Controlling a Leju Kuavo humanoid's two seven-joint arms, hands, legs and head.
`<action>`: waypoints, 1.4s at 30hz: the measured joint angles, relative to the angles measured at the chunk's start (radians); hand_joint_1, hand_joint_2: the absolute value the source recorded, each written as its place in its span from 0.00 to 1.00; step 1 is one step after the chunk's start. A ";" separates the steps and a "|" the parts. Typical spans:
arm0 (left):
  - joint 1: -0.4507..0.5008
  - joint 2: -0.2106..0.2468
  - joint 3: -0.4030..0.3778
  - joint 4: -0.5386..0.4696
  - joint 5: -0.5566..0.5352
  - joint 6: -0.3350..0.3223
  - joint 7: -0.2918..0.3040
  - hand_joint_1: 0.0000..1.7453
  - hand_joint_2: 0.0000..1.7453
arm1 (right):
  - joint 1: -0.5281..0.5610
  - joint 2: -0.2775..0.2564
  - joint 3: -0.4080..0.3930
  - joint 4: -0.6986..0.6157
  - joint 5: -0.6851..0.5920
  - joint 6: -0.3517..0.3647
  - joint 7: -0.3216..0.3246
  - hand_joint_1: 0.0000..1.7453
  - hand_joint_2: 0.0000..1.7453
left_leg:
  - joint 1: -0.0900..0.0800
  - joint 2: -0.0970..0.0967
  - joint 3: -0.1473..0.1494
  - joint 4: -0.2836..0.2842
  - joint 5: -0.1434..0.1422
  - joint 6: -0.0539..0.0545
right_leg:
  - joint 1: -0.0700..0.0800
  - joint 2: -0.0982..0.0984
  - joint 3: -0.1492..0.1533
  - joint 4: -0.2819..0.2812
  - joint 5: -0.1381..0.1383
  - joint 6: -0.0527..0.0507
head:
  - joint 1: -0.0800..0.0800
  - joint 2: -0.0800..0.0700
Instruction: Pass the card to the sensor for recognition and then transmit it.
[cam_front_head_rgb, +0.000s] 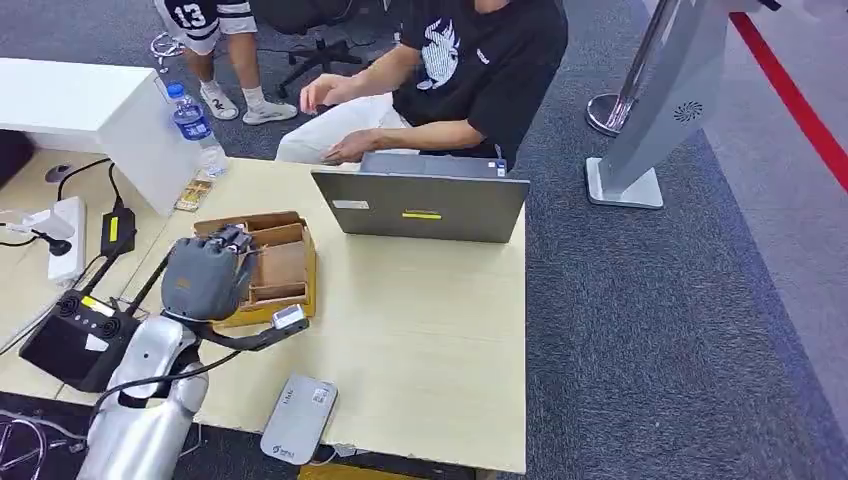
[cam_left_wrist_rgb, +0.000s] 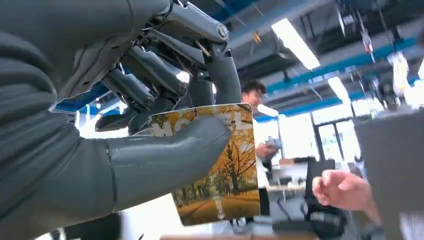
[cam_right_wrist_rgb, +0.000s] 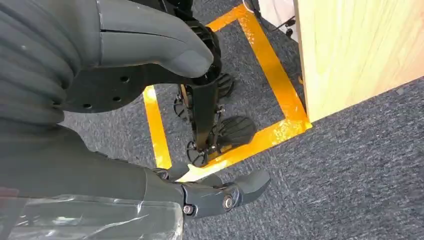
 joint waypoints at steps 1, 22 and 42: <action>-0.012 -0.005 0.000 -0.013 0.000 -0.010 0.001 1.00 1.00 | 0.000 0.000 -0.001 0.000 0.000 0.000 0.000 0.00 1.00 | 0.000 0.000 0.000 0.000 0.000 0.000 | 0.000 0.000 0.000 0.000 0.000 0.000 | 0.000 0.000; -0.141 -0.032 0.043 -0.012 0.075 -0.079 0.005 0.00 1.00 | -0.004 0.000 -0.006 0.000 0.033 0.003 0.006 0.00 1.00 | 0.000 0.000 0.000 0.000 0.000 0.000 | 0.000 0.000 0.000 0.000 0.000 0.000 | 0.000 0.000; 0.122 0.113 -0.015 -0.075 0.117 -0.133 -0.098 0.00 1.00 | 0.008 0.000 -0.055 0.000 0.027 0.012 -0.009 0.00 1.00 | 0.000 0.002 0.000 -0.001 0.000 0.000 | 0.000 0.003 -0.001 0.000 -0.001 -0.001 | 0.000 0.000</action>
